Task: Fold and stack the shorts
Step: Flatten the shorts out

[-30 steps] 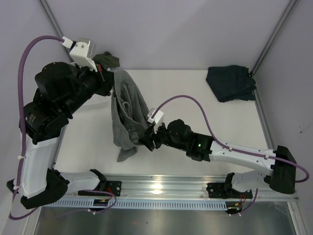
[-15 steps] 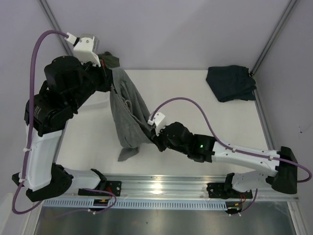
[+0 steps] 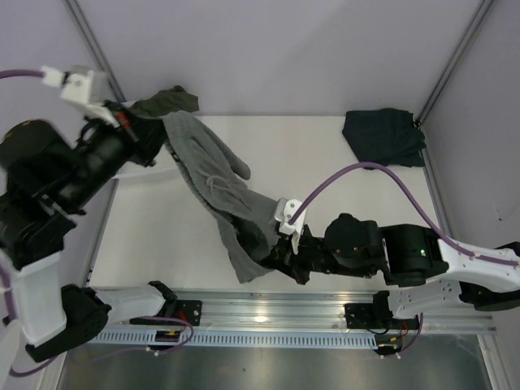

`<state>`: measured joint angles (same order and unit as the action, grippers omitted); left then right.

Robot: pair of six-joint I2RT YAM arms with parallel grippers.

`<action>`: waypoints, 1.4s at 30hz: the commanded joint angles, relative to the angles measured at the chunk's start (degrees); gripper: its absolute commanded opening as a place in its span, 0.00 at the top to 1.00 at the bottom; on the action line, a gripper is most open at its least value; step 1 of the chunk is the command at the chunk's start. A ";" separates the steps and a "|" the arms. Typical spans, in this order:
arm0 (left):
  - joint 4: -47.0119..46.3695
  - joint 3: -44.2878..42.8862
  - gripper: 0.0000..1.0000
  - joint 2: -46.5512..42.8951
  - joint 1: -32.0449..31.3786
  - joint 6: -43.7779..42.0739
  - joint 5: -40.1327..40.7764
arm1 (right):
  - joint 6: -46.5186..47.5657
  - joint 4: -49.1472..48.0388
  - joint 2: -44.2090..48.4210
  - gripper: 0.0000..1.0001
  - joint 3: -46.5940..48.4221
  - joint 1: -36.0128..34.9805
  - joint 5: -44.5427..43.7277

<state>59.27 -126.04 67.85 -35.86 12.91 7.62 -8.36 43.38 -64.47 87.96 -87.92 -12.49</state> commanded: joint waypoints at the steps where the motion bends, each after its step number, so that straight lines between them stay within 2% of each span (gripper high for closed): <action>1: -10.92 -0.52 1.00 -5.80 0.26 2.39 -2.18 | 0.01 5.57 -0.83 1.00 4.23 -2.96 -2.26; 3: -11.19 -0.09 1.00 -5.19 0.26 1.77 -0.59 | -0.25 7.15 -1.19 1.00 6.33 -2.35 -7.69; 6: -12.24 1.75 1.00 -1.25 0.26 0.37 2.22 | -0.34 10.76 -2.15 1.00 8.53 5.28 -7.99; 7: -12.68 2.46 1.00 1.64 0.26 0.10 2.49 | -0.17 11.81 -2.42 1.00 8.80 11.83 -6.77; 10: -14.96 3.34 1.00 6.48 2.35 0.28 1.80 | 1.94 13.22 -4.61 1.00 9.50 23.11 -3.77; 11: -15.84 3.52 1.00 9.98 3.24 1.15 0.22 | 2.81 12.97 -5.57 1.00 9.77 30.71 -2.46; 13: -19.35 2.99 1.00 13.60 6.74 2.29 -2.77 | 5.63 10.87 -8.82 1.00 10.90 38.75 4.03; 14: -20.23 2.12 1.00 17.45 7.98 3.52 -3.83 | 6.42 10.07 -10.23 1.00 11.87 46.88 6.58; 15: -20.85 -0.32 1.00 19.57 9.30 4.22 -5.58 | 6.69 8.50 -13.63 1.00 13.19 50.36 10.95; 17: -23.57 -6.21 1.00 25.97 13.08 6.68 -10.30 | 5.99 8.04 -18.13 1.00 20.64 58.34 13.88; 19: -27.34 -9.21 1.00 29.60 16.85 8.79 -13.49 | 5.11 9.09 -26.30 1.00 28.10 61.28 14.25; 20: -28.32 -14.97 1.00 31.44 17.83 10.72 -14.46 | 5.11 10.05 -29.20 1.00 37.89 62.16 14.51; 21: -29.37 -16.33 1.00 34.42 18.88 11.61 -15.95 | 5.11 12.50 -32.27 1.00 43.73 63.47 14.25; 22: -30.86 -17.30 1.00 35.23 20.89 13.44 -16.84 | 5.37 13.92 -38.39 1.00 50.14 64.01 13.81; 23: -35.31 -16.70 1.00 35.41 21.87 14.33 -17.37 | 5.55 15.41 -41.41 1.00 62.64 64.71 13.90; 25: -40.08 -11.99 1.00 34.19 24.16 16.09 -17.99 | 5.90 16.13 -45.73 1.00 68.38 67.26 14.77; 27: -47.81 -4.07 1.00 30.52 24.87 16.36 -18.43 | 6.17 10.72 -43.91 1.00 58.86 69.97 16.26; 28: -50.97 4.05 1.00 28.58 24.87 16.10 -18.60 | 5.73 7.72 -42.07 1.00 52.90 71.12 17.75; 29: -59.18 8.74 1.00 26.39 24.87 16.45 -18.69 | 4.16 3.51 -36.75 1.00 38.83 72.18 21.42; 30: -64.05 23.06 1.00 24.10 24.87 16.71 -18.52 | 3.45 -4.71 -33.82 1.00 31.99 73.67 22.41; 32: -70.40 31.60 1.00 18.21 24.87 16.71 -17.38 | 2.74 -9.87 -27.85 1.00 21.33 74.73 22.52; 33: -73.56 42.08 1.00 16.71 24.87 16.71 -17.20 | 2.47 -11.54 -26.77 1.00 14.06 75.26 23.03; 35: -75.69 48.66 1.00 12.49 24.78 17.41 -17.63 | 2.38 -13.22 -23.19 1.00 6.82 76.49 24.79; 36: -77.44 56.09 1.00 11.09 24.52 17.76 -17.29 | 1.95 -15.84 -21.77 1.00 -1.22 76.49 24.88; 38: -81.22 71.55 1.00 6.69 24.17 19.34 -15.53 | 0.81 -19.19 -18.69 1.00 -9.87 75.53 24.36; 39: -82.98 75.29 1.00 5.20 23.99 20.05 -14.66 | -0.33 -21.99 -15.72 1.00 -13.92 75.09 23.92; 40: -85.87 85.07 1.00 3.88 23.99 20.66 -13.78 | -1.04 -22.80 -14.47 1.00 -21.27 74.48 22.52; 42: -86.42 90.33 1.00 0.01 23.73 20.84 -10.70 | -2.36 -23.94 -11.05 1.00 -27.46 72.20 19.88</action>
<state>-17.02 -42.96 73.93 -12.71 31.81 -10.22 -8.45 25.71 -82.50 67.46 -14.33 12.03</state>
